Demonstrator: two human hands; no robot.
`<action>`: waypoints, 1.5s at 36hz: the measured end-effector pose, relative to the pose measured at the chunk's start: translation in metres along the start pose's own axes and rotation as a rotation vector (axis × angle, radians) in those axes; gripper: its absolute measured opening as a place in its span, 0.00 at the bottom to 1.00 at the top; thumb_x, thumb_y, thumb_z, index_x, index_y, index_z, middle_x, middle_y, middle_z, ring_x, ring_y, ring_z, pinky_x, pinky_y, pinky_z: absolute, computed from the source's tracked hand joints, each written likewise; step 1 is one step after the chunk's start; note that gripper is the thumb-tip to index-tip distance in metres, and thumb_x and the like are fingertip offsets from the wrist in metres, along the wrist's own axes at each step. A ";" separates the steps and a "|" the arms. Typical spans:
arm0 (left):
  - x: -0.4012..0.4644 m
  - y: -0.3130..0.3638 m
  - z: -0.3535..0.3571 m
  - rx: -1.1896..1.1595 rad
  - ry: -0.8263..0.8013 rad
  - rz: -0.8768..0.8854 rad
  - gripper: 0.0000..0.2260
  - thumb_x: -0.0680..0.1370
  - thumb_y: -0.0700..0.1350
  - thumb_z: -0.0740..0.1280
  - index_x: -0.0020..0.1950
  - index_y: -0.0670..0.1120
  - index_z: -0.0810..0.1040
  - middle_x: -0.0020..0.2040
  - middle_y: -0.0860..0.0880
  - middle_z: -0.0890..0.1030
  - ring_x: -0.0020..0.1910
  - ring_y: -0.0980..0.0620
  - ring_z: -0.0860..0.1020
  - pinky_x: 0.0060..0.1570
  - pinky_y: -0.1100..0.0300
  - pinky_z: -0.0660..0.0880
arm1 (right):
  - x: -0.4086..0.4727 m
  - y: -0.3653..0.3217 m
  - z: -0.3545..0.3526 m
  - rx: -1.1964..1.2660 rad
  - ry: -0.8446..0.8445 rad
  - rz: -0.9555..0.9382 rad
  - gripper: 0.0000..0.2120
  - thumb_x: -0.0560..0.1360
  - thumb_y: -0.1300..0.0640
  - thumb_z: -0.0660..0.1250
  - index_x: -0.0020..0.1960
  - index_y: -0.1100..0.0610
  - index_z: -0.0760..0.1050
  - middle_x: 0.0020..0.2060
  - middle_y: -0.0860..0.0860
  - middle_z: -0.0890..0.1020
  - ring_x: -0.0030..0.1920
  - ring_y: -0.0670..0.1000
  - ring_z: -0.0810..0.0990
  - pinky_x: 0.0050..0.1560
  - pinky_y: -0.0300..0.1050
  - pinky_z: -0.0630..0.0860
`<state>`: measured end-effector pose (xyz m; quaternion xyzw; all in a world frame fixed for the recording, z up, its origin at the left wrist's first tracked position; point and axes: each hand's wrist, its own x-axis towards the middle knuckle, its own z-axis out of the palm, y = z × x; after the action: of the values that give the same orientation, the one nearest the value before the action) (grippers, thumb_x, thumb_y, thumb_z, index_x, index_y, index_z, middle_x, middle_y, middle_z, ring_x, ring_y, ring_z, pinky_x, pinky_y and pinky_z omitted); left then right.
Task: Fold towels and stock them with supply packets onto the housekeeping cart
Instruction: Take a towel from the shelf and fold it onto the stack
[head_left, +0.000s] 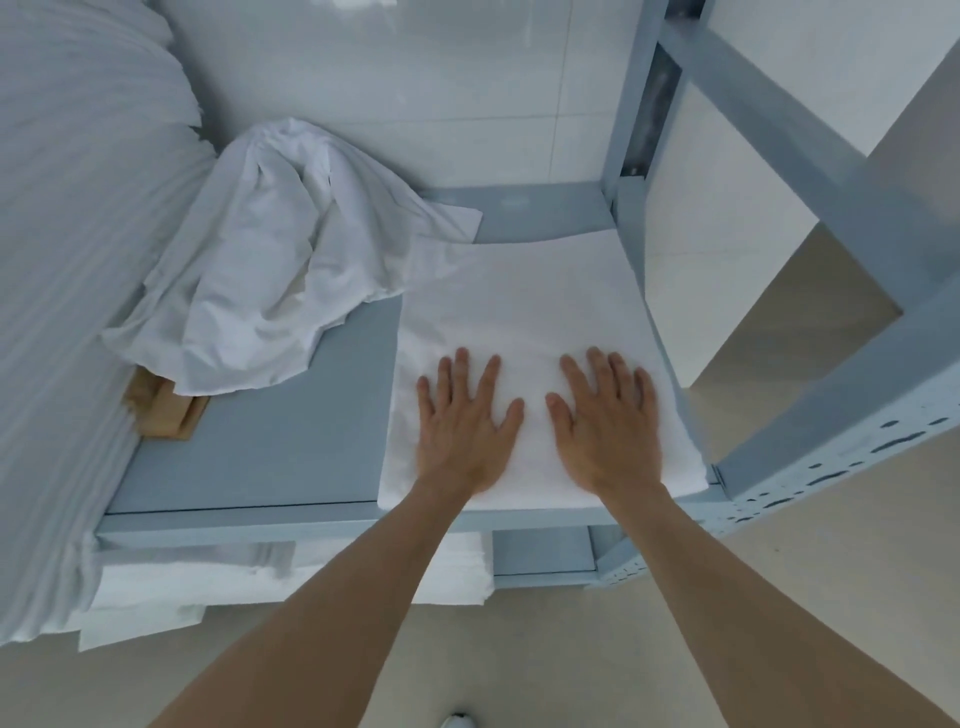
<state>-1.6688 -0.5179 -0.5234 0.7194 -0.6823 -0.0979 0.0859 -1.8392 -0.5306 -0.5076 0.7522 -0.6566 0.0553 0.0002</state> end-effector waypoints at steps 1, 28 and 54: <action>-0.001 -0.002 -0.001 0.000 -0.006 0.008 0.31 0.80 0.65 0.41 0.82 0.56 0.43 0.82 0.47 0.41 0.81 0.47 0.40 0.78 0.44 0.37 | -0.001 -0.001 -0.001 0.002 0.000 -0.001 0.28 0.82 0.40 0.45 0.79 0.49 0.58 0.78 0.53 0.60 0.78 0.57 0.56 0.78 0.57 0.47; -0.018 -0.159 -0.102 -0.631 0.244 -0.326 0.20 0.76 0.37 0.69 0.67 0.47 0.74 0.68 0.48 0.68 0.56 0.52 0.74 0.52 0.62 0.71 | 0.061 -0.204 -0.047 1.034 -0.310 0.112 0.35 0.75 0.57 0.68 0.76 0.49 0.54 0.67 0.54 0.69 0.55 0.53 0.76 0.46 0.41 0.76; -0.028 -0.203 -0.148 -1.649 -0.091 -0.716 0.19 0.82 0.58 0.62 0.71 0.55 0.67 0.74 0.46 0.65 0.67 0.39 0.71 0.61 0.39 0.76 | 0.144 -0.249 -0.171 2.523 -0.324 0.314 0.09 0.80 0.66 0.62 0.43 0.58 0.75 0.41 0.53 0.86 0.45 0.48 0.86 0.56 0.47 0.79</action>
<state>-1.4360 -0.4808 -0.4324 0.5943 -0.1332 -0.6056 0.5122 -1.5886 -0.6263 -0.3072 0.1446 -0.2236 0.5441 -0.7957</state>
